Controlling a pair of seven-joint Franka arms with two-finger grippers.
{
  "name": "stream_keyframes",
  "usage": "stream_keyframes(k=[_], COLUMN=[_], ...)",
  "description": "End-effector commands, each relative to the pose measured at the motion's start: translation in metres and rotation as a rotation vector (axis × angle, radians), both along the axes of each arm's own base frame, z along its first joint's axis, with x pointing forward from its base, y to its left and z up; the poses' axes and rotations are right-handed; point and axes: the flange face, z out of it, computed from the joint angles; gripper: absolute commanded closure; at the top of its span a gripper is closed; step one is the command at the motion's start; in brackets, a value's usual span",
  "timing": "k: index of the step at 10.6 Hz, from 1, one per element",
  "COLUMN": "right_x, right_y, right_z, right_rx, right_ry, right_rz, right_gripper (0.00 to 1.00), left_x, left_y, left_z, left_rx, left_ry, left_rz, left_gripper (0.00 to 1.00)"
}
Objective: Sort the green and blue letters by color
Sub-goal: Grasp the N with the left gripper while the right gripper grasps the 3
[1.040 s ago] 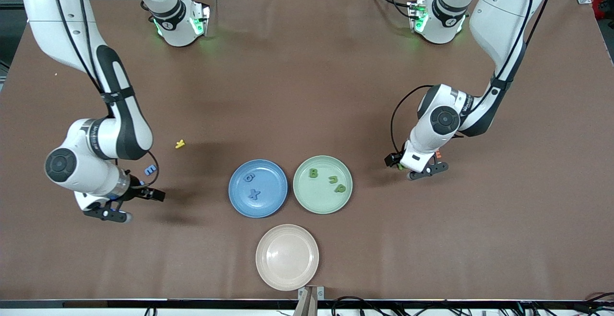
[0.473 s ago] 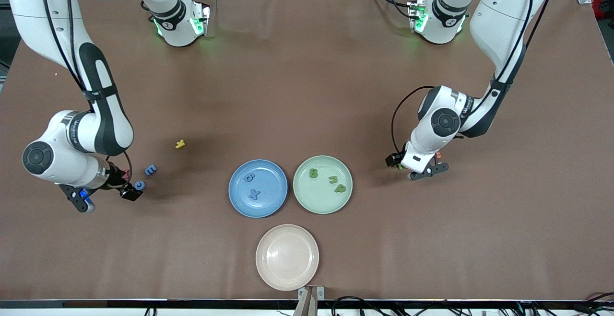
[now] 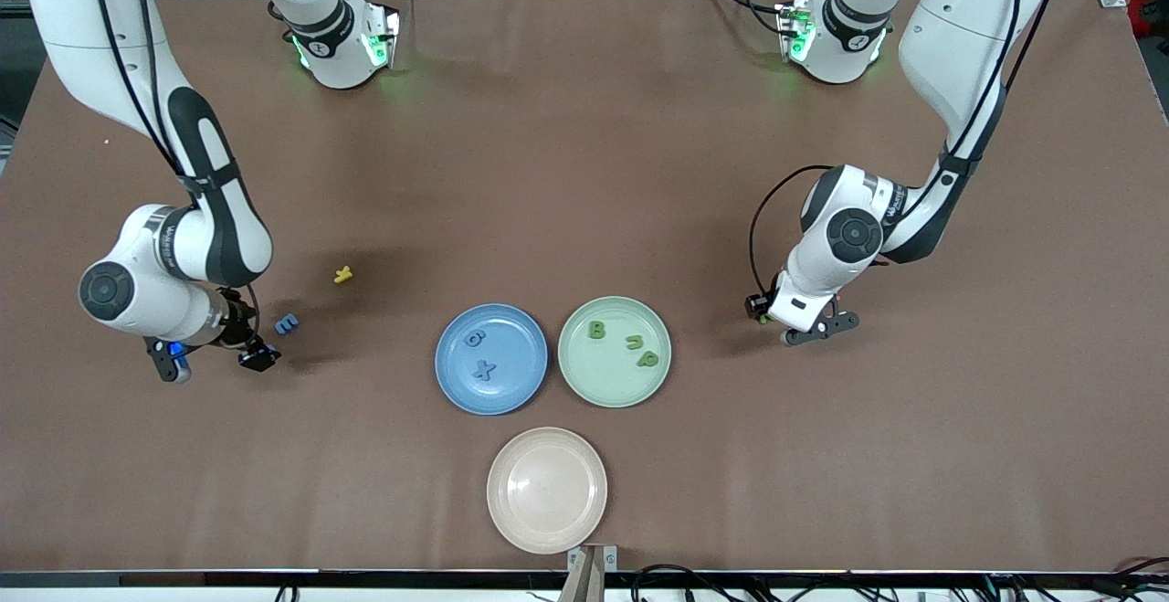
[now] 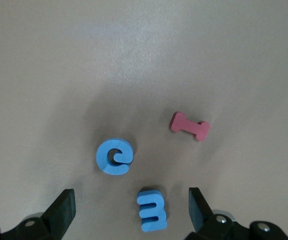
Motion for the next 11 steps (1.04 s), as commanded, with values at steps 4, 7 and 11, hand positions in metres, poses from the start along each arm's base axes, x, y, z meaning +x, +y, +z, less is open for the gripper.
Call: stream_keyframes(k=[4, 7, 11], right_x=[-0.031, -0.038, -0.04], right_y=[0.018, 0.028, 0.031], right_z=[-0.008, -0.016, -0.017], right_rx=[-0.004, 0.006, 0.011], right_ry=[-0.023, -0.008, -0.011], right_rz=[-0.005, 0.012, 0.032], right_gripper=[0.26, 0.71, 0.99], left_x=[0.018, 0.028, 0.043], left_y=[-0.007, -0.017, -0.057], left_z=[0.012, 0.027, 0.041], left_rx=[-0.01, -0.028, -0.073], left_ry=[-0.05, -0.081, -0.12], left_rz=[-0.012, 0.061, 0.141], left_gripper=[1.0, 1.0, 1.0])
